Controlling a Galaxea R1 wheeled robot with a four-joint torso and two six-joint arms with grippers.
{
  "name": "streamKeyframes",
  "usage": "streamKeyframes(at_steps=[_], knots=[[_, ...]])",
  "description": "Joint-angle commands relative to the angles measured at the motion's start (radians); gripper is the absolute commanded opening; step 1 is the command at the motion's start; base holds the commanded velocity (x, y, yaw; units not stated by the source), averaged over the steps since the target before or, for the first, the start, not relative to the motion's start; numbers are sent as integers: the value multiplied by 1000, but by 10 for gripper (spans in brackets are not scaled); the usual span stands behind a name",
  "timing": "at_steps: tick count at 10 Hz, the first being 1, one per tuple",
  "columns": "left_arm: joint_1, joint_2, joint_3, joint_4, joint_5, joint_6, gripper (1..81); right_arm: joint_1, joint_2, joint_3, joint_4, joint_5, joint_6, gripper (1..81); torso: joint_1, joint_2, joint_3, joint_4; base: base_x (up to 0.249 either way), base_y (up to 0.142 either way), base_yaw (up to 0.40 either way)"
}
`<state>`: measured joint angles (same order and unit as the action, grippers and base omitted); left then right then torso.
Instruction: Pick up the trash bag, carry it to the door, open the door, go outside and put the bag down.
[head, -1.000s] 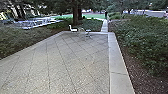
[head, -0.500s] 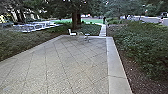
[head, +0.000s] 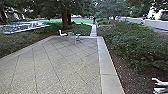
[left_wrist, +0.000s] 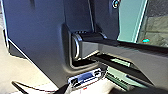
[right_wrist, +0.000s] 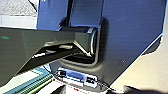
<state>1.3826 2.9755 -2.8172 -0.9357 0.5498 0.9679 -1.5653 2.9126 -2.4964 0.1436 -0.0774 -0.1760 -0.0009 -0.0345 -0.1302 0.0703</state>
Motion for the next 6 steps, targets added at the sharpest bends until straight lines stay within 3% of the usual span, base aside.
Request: streamKeyframes(at_steps=[1,2,3,4,6], knots=[[20,31,-10,-6,-104,14,811,32,6,5,4,-71,-3,811,1,0,98,0,0,0,0],[31,42,-10,-6,-136,14,811,33,7,5,4,-71,-4,811,1,0,108,-1,0,0,0],[34,50,-13,-11,-142,14,811,36,15,2,4,-70,-4,811,1,0,30,-1,0,0,0],[40,53,-13,-11,-171,14,811,40,21,-5,1,-70,-4,811,1,0,58,-1,0,0,0],[59,79,-10,-17,-353,12,811,21,38,-21,-6,7,-5,811,1,-2,81,-2,0,0,0]])
